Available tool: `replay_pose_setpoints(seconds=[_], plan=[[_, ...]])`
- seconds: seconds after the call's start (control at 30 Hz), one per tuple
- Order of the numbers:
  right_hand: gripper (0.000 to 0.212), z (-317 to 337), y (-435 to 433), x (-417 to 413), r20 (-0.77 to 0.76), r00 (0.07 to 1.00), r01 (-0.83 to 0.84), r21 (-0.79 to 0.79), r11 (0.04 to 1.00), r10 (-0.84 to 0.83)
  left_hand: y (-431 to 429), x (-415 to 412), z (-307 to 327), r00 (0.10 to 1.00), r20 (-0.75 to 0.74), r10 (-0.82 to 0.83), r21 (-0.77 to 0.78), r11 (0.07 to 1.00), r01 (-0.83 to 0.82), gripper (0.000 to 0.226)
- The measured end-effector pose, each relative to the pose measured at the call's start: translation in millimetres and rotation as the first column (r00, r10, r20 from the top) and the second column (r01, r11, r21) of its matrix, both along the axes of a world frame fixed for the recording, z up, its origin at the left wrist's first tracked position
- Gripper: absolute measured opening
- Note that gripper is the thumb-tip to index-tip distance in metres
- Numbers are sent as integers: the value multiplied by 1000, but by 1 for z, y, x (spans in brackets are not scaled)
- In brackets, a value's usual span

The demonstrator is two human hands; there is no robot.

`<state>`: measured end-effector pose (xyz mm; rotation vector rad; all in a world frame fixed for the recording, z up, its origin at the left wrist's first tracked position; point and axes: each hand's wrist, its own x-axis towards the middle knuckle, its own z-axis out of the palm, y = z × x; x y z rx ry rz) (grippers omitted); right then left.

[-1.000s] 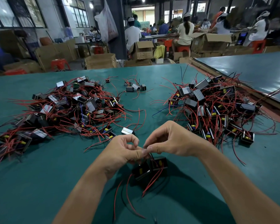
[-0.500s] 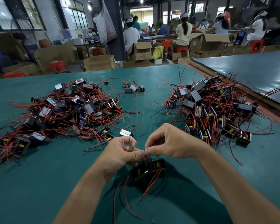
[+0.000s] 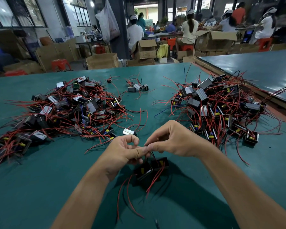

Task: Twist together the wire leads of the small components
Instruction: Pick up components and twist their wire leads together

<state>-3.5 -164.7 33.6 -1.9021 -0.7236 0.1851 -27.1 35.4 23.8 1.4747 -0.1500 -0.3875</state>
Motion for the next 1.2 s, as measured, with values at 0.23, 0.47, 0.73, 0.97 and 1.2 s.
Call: replay_pose_setpoints(seconds=[0.23,0.47,0.73,0.97,1.2], plan=[[8,1,1,0,58,995,87,-65,994,-83,-2,-2,1,998,36,56,72,996,-59,29],[12,-3,6,0,137,978,176,-120,977,-160,-8,-2,-2,976,166,138,174,971,-167,13],[18,-4,8,1,116,972,218,-110,970,-205,-13,-4,-3,968,210,140,173,969,-177,12],[16,-5,11,0,113,958,273,-101,957,-262,-18,-4,-5,963,211,169,176,962,-207,9],[26,-7,16,0,107,933,351,-77,933,-342,-17,-2,-7,960,240,140,200,961,-190,15]])
